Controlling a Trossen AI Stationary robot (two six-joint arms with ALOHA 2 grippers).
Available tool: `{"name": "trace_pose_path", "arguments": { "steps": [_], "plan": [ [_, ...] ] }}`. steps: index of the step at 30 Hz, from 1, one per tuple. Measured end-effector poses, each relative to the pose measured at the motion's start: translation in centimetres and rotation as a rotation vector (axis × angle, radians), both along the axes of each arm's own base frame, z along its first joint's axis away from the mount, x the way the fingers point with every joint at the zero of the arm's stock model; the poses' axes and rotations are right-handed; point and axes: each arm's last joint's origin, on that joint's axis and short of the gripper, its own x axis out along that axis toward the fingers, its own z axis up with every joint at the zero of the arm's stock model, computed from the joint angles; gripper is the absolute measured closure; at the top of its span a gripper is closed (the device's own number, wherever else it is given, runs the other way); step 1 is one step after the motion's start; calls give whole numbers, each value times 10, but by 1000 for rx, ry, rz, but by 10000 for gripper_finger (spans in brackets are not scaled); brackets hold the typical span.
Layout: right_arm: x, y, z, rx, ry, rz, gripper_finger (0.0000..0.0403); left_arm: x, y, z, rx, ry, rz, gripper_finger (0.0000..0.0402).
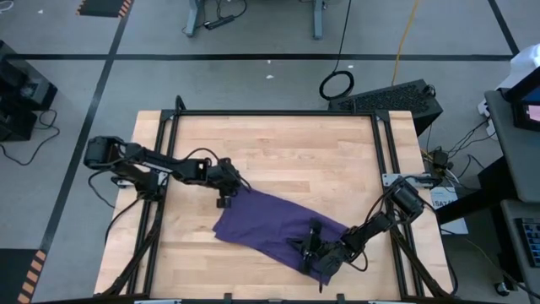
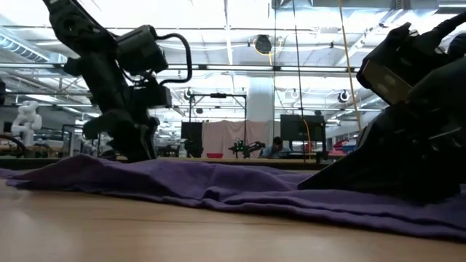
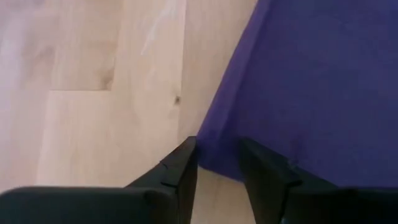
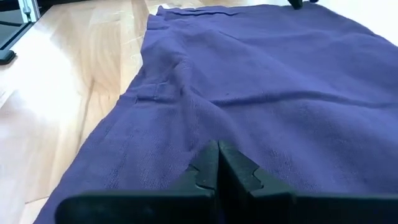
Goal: Roll towel into tight, uniform cylinder
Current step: Fold the purple towel on the table
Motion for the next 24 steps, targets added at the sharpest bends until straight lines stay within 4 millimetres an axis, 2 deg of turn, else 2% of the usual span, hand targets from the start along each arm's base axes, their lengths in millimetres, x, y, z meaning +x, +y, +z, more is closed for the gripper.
{"name": "trace_pose_path", "arguments": {
  "steps": [3, 7, 13, 22, 24],
  "plan": [
    [1, -1, 7, -6, -5, 5, 403, 4, 2, -3, 25, -23, 25, 323],
    [3, 0, 26, -6, -48, 13, 403, 6, 6, -2, 117, -35, 75, 391],
    [5, -2, 36, -51, -81, -23, 403, 7, 14, 2, 143, -57, 101, 391],
    [11, -17, -1, -11, -25, -109, 403, 22, 38, 24, 258, -118, 219, 391],
    [13, -21, -3, 0, -32, -140, 403, 26, 41, 30, 260, -136, 229, 391]
  ]
}}
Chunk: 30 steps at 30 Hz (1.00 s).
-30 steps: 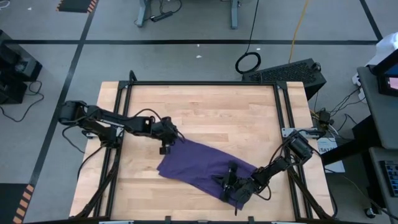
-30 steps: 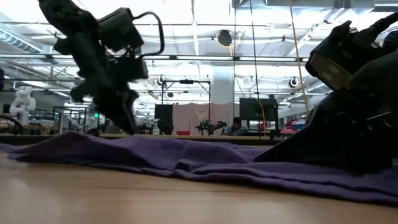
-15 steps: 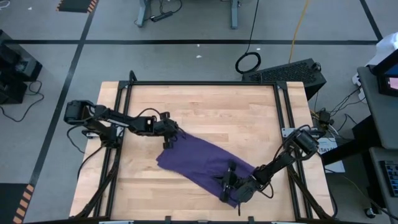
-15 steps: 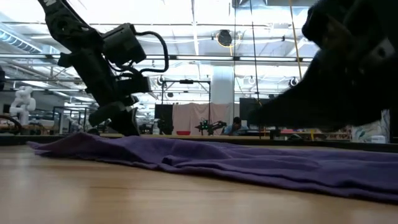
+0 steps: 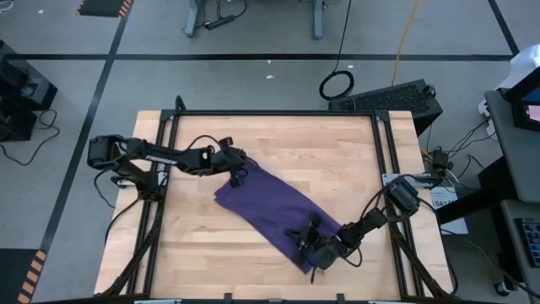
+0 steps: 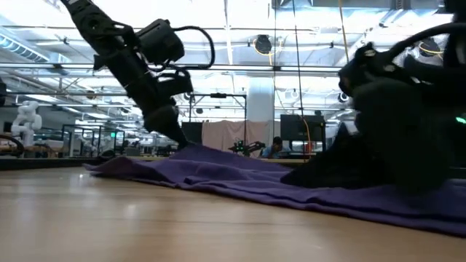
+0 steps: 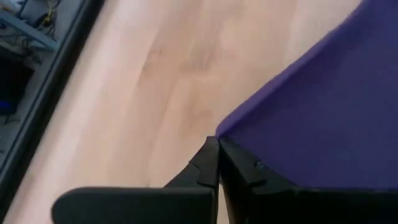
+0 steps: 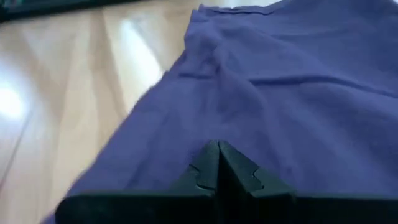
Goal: Roll towel into tight, uniform cylinder
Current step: Fold the purple towel on the table
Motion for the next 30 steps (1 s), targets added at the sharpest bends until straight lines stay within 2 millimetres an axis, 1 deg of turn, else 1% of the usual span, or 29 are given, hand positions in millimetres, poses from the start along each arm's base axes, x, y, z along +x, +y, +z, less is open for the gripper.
{"name": "trace_pose_path", "arguments": {
  "steps": [4, 7, 12, 15, 17, 19, 21, 22, 24, 26, 30],
  "plan": [
    [5, -5, 5, 15, -13, -11, 403, 6, 0, 9, -21, -10, -27, 386],
    [6, -5, 16, 3, -25, 2, 403, 8, 1, 13, -4, -6, -34, 364],
    [7, -4, 34, -28, -43, 25, 403, 13, 12, 24, 57, -17, 15, 293],
    [7, -4, 46, -50, -52, 38, 403, 14, 15, 30, 14, -26, 78, 247],
    [7, -5, 53, -69, -44, 44, 403, 12, 13, 36, -40, -35, 114, 224],
    [5, -8, 60, -90, -21, 43, 403, 10, 2, 40, -174, -47, 85, 210],
    [5, -15, 66, -115, 17, 30, 403, 5, -15, 36, -313, -31, 20, 205],
    [5, -19, 69, -130, 40, 21, 403, 3, -26, 32, -355, -24, -7, 204],
    [5, -29, 72, -160, 85, -1, 403, 0, -48, 22, -390, -14, -34, 203],
    [8, -40, 73, -198, 134, -15, 403, -5, -69, 13, -388, -10, -58, 203],
    [19, -65, 70, -180, 210, 22, 403, -18, -105, -6, -386, -43, -80, 203]
  ]
}}
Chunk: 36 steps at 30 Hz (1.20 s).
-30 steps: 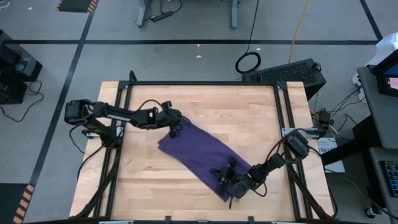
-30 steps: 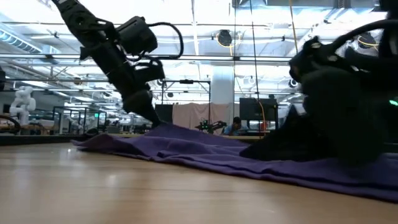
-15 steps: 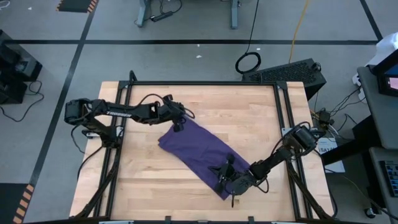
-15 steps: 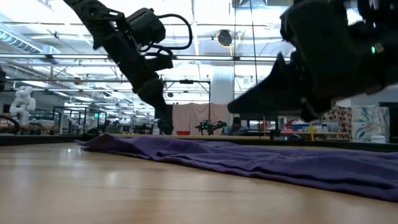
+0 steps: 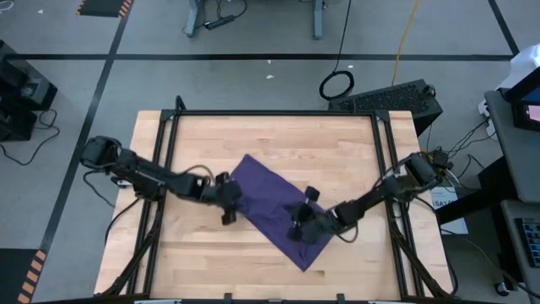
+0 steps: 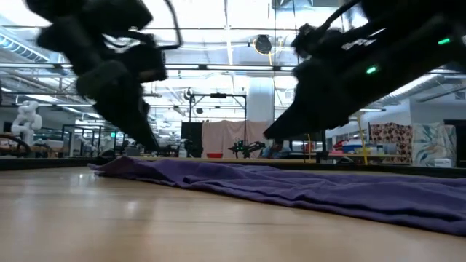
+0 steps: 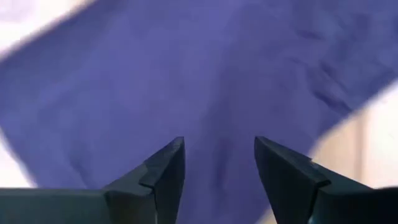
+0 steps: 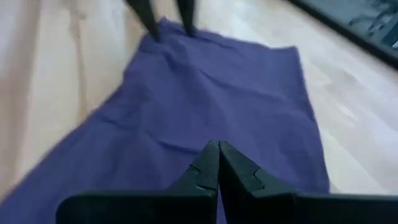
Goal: Roll towel into tight, uniform cylinder
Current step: Fold the purple towel on the table
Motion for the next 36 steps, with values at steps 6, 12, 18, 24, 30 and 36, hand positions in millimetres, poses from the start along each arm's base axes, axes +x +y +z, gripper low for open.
{"name": "trace_pose_path", "arguments": {
  "steps": [6, 12, 18, 24, 30, 36],
  "plan": [
    [13, -27, -16, 37, 56, -15, 403, -14, -25, -10, 62, -57, -2, 207],
    [18, -40, -42, 130, 88, -57, 403, -25, -14, -21, 184, 39, 65, 246],
    [18, -38, -40, 177, 56, -73, 403, -28, -1, -23, 267, 70, 76, 270],
    [18, -32, -15, 192, -7, -24, 403, -28, -1, -1, 180, -7, 8, 271],
    [14, -25, 14, 204, -75, 34, 403, -28, 14, 7, 317, -25, 49, 272],
    [0, 5, 18, 217, -50, 117, 403, -20, 40, 10, 310, -39, 27, 272]
  ]
}}
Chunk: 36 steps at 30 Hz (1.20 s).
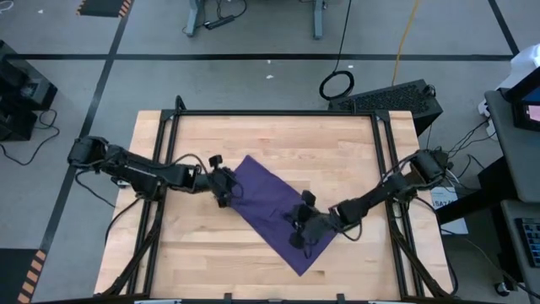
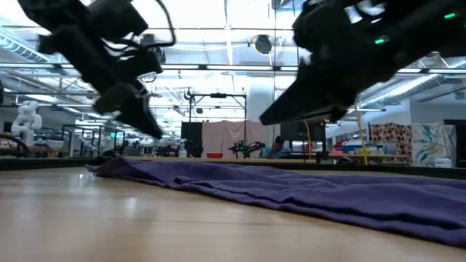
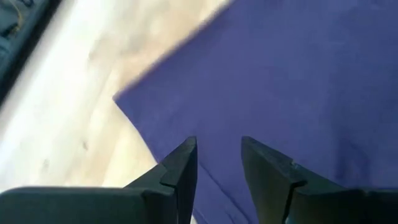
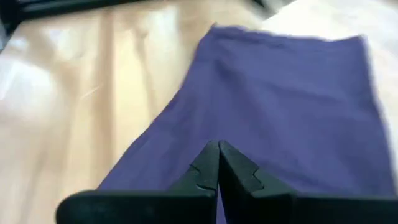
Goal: Roll towel into tight, uniform cylinder
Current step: Fold the purple towel on the table
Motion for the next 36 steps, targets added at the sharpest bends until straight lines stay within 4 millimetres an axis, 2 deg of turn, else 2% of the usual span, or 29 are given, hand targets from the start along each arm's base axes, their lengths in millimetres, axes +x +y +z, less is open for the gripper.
{"name": "trace_pose_path", "arguments": {
  "steps": [6, 10, 15, 19, 25, 30, 36],
  "plan": [
    [-12, 22, -17, -13, 27, -42, 403, 13, 37, 5, -47, -97, -131, 281],
    [-17, 31, -32, -4, 46, -57, 403, 16, 55, -8, -136, -79, -153, 327],
    [-19, 39, -49, 14, 62, -61, 403, 17, 67, -33, -175, 23, -108, 392],
    [-20, 44, -58, 35, 60, -42, 403, 19, 75, -48, -172, 58, -68, 389],
    [-18, 45, -69, 109, 67, -62, 403, 25, 98, -59, -106, -2, 41, 384],
    [-18, 46, -67, 130, 48, -79, 403, 20, 100, -51, -166, -9, 27, 384],
    [-17, 42, -46, 60, 16, -53, 403, 4, 90, -17, -268, 22, 106, 384]
  ]
}}
